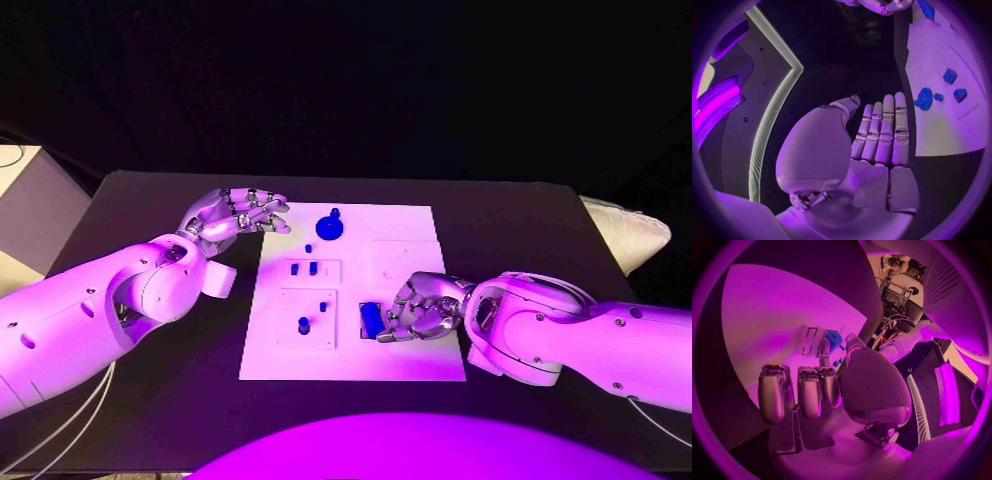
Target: Assemble the parts on the task board
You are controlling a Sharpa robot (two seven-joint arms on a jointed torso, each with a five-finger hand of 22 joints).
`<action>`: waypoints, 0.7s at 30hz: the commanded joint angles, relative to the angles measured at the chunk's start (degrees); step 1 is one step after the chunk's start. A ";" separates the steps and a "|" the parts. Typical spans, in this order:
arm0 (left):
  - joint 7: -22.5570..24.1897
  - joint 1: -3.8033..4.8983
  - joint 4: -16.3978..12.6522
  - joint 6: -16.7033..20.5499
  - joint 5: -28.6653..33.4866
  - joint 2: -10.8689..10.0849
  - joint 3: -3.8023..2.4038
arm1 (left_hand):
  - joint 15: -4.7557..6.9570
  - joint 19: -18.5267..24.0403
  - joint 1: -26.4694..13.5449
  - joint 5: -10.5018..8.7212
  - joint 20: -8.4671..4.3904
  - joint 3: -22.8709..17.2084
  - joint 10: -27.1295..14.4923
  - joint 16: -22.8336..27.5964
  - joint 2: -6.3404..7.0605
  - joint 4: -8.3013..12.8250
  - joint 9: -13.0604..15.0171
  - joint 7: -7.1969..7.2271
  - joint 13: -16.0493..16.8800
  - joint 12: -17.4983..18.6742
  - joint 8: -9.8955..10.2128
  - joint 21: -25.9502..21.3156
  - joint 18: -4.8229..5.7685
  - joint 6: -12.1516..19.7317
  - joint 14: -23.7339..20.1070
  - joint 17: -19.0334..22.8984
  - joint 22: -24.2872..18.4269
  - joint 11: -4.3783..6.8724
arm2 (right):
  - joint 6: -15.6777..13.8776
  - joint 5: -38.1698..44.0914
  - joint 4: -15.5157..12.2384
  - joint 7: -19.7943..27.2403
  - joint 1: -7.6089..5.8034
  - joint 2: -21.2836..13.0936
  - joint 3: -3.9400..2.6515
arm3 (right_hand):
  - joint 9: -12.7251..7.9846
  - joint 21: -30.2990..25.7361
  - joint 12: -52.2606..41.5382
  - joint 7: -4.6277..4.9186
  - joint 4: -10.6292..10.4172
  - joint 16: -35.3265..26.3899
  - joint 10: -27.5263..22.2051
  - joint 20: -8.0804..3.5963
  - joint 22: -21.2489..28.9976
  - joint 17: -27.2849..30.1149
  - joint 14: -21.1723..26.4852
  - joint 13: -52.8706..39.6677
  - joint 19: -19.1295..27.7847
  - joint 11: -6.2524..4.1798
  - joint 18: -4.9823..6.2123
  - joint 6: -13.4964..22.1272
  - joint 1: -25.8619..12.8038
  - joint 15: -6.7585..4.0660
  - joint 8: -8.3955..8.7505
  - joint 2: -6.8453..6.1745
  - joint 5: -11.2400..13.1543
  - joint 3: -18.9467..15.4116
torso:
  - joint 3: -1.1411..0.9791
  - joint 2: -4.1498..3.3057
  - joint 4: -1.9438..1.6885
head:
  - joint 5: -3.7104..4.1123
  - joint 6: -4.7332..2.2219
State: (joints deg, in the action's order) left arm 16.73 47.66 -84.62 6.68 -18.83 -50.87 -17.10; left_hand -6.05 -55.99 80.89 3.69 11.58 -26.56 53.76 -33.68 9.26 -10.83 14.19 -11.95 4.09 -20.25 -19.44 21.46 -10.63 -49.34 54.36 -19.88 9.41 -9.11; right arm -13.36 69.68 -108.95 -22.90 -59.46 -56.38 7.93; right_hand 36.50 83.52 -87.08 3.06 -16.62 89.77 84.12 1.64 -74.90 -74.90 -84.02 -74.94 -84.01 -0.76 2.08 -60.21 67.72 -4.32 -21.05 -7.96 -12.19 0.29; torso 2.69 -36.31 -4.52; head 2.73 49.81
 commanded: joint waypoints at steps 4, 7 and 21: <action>0.24 -0.07 -0.13 -0.72 0.28 0.01 -0.03 | -0.04 0.05 -0.18 0.07 0.30 0.33 -0.31 -0.24 -0.25 -0.16 -0.08 -0.28 0.08 -0.14 -0.14 -0.22 0.25 0.20 -0.35 -0.08 -0.10 -0.05 | 1.52 0.68 0.61 1.52 0.05 0.17 -0.02 | -0.46 0.36 -0.23 0.03 -0.01 0.23 4.36 -0.38 -13.67 -15.10 -5.98 -13.23 -5.09 -0.32 -1.01 -0.38 3.28 -0.37 0.12 0.51 2.98 2.21 | 0.01 -0.05 -0.08 | 0.02 0.00; 0.21 -0.08 -0.15 -0.75 0.28 0.01 -0.03 | -0.04 0.05 -0.18 0.07 0.30 0.33 -0.31 -0.24 -0.25 -0.16 -0.08 -0.28 0.08 -0.14 -0.14 -0.22 0.25 0.20 -0.35 -0.08 -0.10 -0.05 | 0.80 0.87 1.07 1.16 0.05 0.65 -0.02 | -0.66 0.56 -0.31 -0.03 -0.05 0.23 4.42 -0.39 -13.72 -15.10 -5.98 -13.30 -5.12 -0.36 -1.04 -0.53 3.58 -0.40 0.21 1.99 2.54 3.23 | 0.00 -0.05 -0.07 | -0.02 0.06; 0.11 -0.10 -0.16 -0.85 0.28 -0.04 -0.03 | -0.06 0.06 -0.20 0.08 0.32 0.32 -0.33 -0.25 -0.34 -0.23 -0.10 -0.27 0.08 -0.17 -0.19 -0.34 0.25 0.20 -0.46 -0.13 -0.17 -0.05 | -1.56 2.55 2.92 -0.05 0.41 3.42 -0.01 | -1.40 1.20 -0.71 -0.40 0.18 0.23 4.69 -0.62 -13.86 -15.10 -5.98 -13.63 -5.22 -0.71 -1.15 -0.71 4.79 -0.68 0.56 5.11 1.53 8.02 | 0.01 -0.01 -0.01 | -0.22 0.19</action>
State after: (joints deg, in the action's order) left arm 16.64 47.62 -84.65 6.68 -18.83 -50.93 -17.10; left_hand -6.05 -55.99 80.90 3.70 11.58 -26.50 53.76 -33.68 9.26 -10.89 14.17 -11.95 4.09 -20.25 -19.44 21.46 -10.62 -49.34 54.36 -19.90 9.30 -9.11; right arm -13.94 70.78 -106.14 -22.62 -59.13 -53.04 7.93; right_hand 35.19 84.38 -87.59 2.69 -16.43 89.76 83.92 1.24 -74.94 -74.94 -84.02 -74.92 -84.00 -0.96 2.10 -60.58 72.01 -4.73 -20.82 -2.79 -10.84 7.89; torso 2.68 -36.36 -4.56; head 2.53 49.99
